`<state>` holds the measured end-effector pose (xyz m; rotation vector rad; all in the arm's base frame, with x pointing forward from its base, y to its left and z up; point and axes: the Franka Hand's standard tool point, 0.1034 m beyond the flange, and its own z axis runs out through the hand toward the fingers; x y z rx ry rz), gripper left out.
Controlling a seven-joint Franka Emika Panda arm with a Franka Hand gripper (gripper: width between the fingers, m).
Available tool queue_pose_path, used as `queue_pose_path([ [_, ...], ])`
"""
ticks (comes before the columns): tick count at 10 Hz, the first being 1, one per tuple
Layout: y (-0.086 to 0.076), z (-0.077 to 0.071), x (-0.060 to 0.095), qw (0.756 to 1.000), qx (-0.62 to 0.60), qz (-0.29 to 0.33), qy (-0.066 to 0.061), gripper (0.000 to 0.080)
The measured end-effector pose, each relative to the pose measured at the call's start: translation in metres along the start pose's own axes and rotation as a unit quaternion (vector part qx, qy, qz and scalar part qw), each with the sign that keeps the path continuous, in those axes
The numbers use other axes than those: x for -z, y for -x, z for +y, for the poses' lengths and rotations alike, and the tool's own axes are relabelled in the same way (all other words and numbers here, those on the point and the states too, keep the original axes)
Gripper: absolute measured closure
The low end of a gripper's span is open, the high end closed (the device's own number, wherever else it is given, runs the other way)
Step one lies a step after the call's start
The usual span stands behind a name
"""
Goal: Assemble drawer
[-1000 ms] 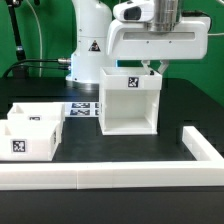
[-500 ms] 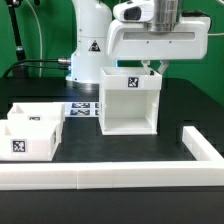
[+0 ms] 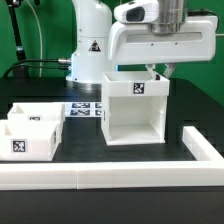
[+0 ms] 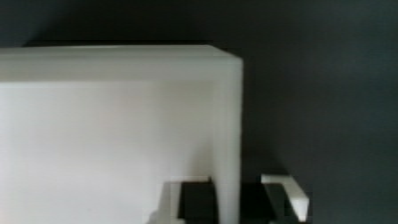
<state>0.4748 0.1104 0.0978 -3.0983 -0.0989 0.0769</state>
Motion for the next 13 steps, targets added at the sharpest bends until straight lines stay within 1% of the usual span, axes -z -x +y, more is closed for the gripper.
queue_pose_path([
  [2, -0.034, 0.003, 0.003, 1.0, 0.013, 0.016, -0.005, 0.0762],
  [4, -0.029, 0.001, 0.002, 1.0, 0.016, 0.015, -0.004, 0.0762],
  [6, -0.029, 0.001, 0.002, 1.0, 0.016, 0.015, -0.004, 0.0762],
  [8, -0.032, 0.002, 0.002, 0.999, 0.016, 0.035, -0.006, 0.0762],
  [9, -0.04, 0.007, 0.002, 0.999, 0.021, 0.035, -0.006, 0.0762],
  [10, -0.056, 0.013, 0.004, 0.999, 0.023, 0.04, -0.009, 0.0762],
  [13, -0.092, 0.024, 0.007, 0.997, 0.046, 0.057, -0.013, 0.0762],
])
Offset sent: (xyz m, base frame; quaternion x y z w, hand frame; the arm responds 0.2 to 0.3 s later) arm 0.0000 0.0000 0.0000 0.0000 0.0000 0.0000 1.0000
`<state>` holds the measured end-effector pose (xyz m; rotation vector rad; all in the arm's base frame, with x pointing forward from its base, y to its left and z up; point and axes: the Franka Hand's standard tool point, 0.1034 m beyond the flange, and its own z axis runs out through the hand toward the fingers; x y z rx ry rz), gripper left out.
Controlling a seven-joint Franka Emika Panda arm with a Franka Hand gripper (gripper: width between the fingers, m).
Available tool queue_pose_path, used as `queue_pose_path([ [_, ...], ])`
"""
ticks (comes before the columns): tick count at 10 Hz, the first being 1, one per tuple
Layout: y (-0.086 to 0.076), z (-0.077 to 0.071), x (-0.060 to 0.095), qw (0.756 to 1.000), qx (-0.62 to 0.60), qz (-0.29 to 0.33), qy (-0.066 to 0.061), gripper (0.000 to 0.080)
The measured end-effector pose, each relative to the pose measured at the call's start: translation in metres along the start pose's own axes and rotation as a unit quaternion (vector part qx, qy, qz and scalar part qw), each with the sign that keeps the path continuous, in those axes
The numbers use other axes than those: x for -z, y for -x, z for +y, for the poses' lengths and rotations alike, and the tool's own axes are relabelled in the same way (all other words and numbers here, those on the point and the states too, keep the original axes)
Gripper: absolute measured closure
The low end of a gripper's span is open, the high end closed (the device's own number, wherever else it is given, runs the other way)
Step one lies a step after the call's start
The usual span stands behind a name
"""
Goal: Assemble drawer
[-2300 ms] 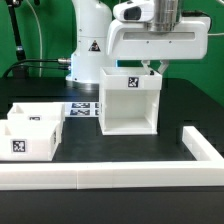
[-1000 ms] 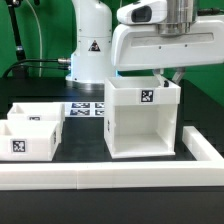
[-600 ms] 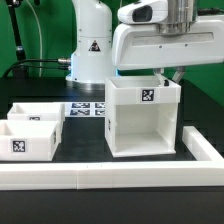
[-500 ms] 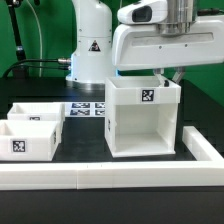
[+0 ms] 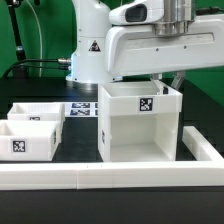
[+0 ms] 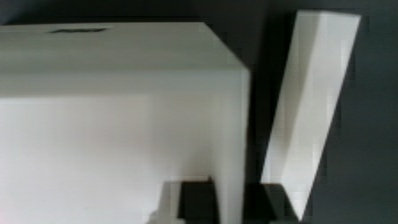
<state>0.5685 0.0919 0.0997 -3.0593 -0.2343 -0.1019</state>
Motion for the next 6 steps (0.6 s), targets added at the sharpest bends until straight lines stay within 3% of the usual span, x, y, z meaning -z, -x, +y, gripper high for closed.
queue_pose_path([
  [3, -0.0008, -0.0016, 0.0012, 1.0, -0.024, 0.003, 0.0, 0.0762],
  [6, -0.0006, -0.0012, -0.0009, 0.987, -0.159, 0.015, -0.01, 0.0761],
])
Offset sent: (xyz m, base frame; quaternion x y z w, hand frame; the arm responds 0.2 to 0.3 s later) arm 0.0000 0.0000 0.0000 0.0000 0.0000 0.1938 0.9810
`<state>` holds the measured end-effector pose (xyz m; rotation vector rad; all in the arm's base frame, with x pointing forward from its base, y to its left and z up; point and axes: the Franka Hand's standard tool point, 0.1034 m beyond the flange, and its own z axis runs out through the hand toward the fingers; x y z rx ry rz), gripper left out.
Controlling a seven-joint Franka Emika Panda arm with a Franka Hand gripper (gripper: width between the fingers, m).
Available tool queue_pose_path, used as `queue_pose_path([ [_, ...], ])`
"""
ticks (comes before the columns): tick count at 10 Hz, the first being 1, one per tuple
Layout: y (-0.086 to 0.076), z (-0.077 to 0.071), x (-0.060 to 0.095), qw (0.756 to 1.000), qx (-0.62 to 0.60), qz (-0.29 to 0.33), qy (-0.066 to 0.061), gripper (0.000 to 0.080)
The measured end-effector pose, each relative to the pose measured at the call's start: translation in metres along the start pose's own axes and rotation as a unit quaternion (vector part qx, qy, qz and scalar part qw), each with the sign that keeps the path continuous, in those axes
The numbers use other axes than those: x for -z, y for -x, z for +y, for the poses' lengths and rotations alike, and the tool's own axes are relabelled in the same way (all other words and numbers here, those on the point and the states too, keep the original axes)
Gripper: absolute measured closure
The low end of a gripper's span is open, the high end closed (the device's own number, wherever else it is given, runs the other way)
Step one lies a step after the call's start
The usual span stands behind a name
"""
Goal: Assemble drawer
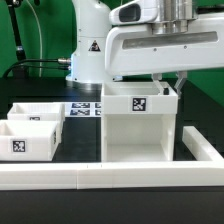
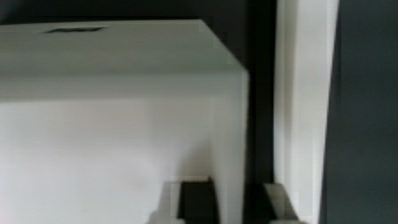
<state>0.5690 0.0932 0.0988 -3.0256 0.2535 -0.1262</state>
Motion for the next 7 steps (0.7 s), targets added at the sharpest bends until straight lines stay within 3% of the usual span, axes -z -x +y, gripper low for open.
queue_pose_path([
  [3, -0.015, 0.0, -0.001, 0.994, -0.103, 0.034, -0.014, 0.0755],
  [7, -0.019, -0.006, 0.003, 0.979, -0.2, 0.037, -0.029, 0.0753],
])
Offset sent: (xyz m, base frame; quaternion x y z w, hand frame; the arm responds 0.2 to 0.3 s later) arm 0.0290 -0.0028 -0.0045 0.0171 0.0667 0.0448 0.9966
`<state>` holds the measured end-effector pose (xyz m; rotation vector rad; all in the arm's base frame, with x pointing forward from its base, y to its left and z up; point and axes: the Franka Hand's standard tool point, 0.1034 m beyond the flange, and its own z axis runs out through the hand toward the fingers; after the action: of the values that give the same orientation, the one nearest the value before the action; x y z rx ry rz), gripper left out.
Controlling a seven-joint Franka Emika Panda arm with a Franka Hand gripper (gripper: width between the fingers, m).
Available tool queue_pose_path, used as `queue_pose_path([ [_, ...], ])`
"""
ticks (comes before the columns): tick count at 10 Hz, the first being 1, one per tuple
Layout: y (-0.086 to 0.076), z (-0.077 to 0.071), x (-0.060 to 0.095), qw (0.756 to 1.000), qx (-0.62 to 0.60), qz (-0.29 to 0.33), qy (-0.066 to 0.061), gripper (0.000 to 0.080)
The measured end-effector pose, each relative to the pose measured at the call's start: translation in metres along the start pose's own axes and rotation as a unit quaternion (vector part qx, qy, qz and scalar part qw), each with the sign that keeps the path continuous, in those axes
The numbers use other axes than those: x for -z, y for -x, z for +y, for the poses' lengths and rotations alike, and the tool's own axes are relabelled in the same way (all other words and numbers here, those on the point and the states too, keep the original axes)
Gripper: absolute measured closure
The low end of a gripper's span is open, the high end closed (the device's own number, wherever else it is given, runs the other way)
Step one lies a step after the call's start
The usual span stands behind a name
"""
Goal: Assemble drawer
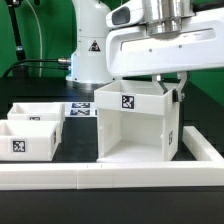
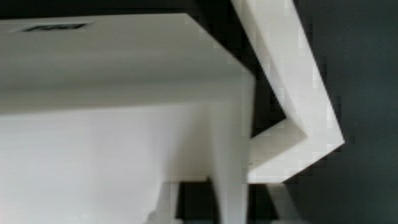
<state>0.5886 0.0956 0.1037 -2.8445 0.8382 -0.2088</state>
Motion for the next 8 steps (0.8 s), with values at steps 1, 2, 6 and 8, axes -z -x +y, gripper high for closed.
queue_pose_path([
  [1, 0.0, -0.002, 0.0, 1.0, -0.023, 0.0, -0.003, 0.0753],
  [2, 0.0, -0.002, 0.0, 0.999, -0.054, -0.002, -0.005, 0.0752],
  [6, -0.011, -0.003, 0.001, 0.978, -0.21, 0.002, -0.017, 0.0752],
  [8, -0.009, -0.008, 0.003, 0.968, -0.249, -0.002, -0.023, 0.0752],
])
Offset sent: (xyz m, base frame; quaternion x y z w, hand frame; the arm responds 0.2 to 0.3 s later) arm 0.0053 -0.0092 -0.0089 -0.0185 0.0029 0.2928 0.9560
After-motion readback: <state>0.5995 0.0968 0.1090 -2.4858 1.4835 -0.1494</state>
